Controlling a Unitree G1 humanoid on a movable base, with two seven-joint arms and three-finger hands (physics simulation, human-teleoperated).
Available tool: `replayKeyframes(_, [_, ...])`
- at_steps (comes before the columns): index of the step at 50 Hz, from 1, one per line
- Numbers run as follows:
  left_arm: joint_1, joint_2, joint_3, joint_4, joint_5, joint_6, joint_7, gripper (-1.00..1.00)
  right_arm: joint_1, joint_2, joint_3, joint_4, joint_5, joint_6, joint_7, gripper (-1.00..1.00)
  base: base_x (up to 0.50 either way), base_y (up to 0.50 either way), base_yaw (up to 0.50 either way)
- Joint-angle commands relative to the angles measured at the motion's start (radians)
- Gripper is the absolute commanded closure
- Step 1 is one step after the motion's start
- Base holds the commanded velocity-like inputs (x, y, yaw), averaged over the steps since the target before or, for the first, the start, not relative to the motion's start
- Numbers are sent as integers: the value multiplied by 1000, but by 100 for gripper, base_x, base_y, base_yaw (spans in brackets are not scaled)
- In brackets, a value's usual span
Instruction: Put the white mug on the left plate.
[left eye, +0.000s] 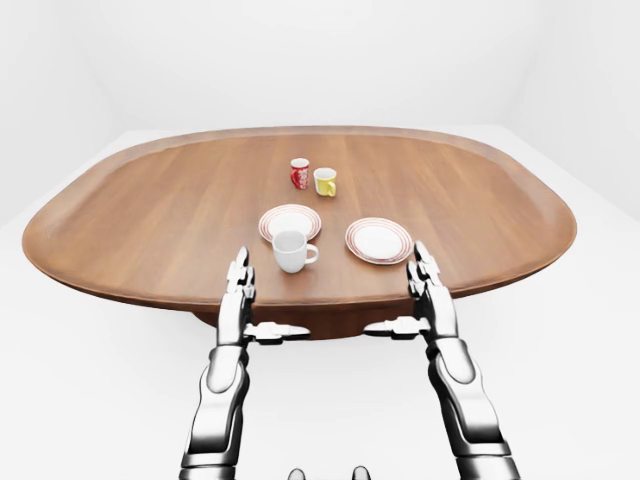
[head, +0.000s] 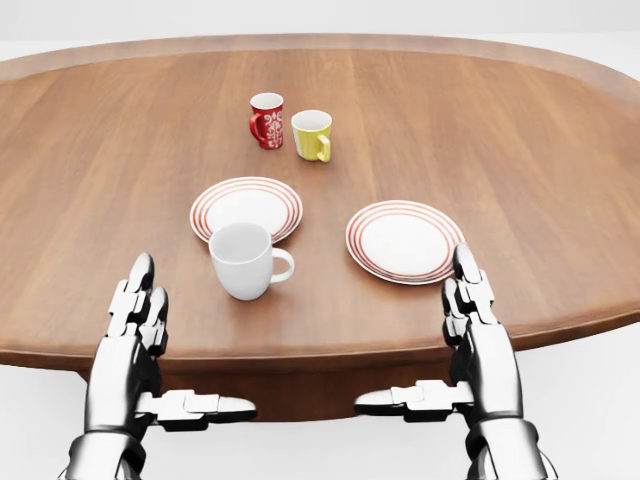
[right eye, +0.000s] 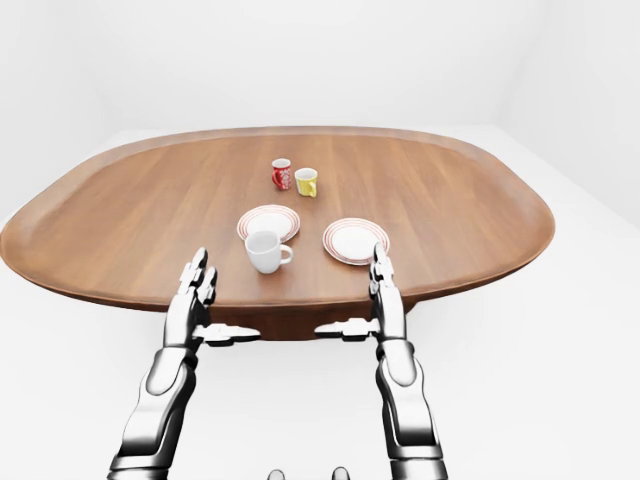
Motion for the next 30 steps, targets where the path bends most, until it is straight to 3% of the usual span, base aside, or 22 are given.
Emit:
replayKeyframes(1, [6, 15, 20, -95, -9, 21, -27, -100, 11, -13, -34, -168, 37, 61, 19, -100, 0, 0, 0])
replayKeyframes(4, [5, 17, 30, -277, -20, 85, -22, -100, 2, -16, -45, -335, 70, 61, 25, -100, 0, 0, 0])
replayKeyframes(8, [-62, 27, 89, -654, -128, 85, 0, -100, -45, -29, -80, -639, 145, 61, 12, -100, 0, 0, 0])
replayKeyframes(13, [-64, 37, 89, -721, -128, 85, 9, -100, -52, -34, -87, -673, 152, 61, 13, -100, 0, 0, 0])
replayKeyframes(24, [-70, 32, 98, -688, -164, 85, 10, -100, -42, -34, -104, -648, 179, 61, 10, -100, 0, 0, 0])
replayKeyframes(30, [-76, 39, 103, -687, -175, 85, 14, -100, -38, -37, -104, -666, 184, 61, 26, -100, 0, 50, 0])
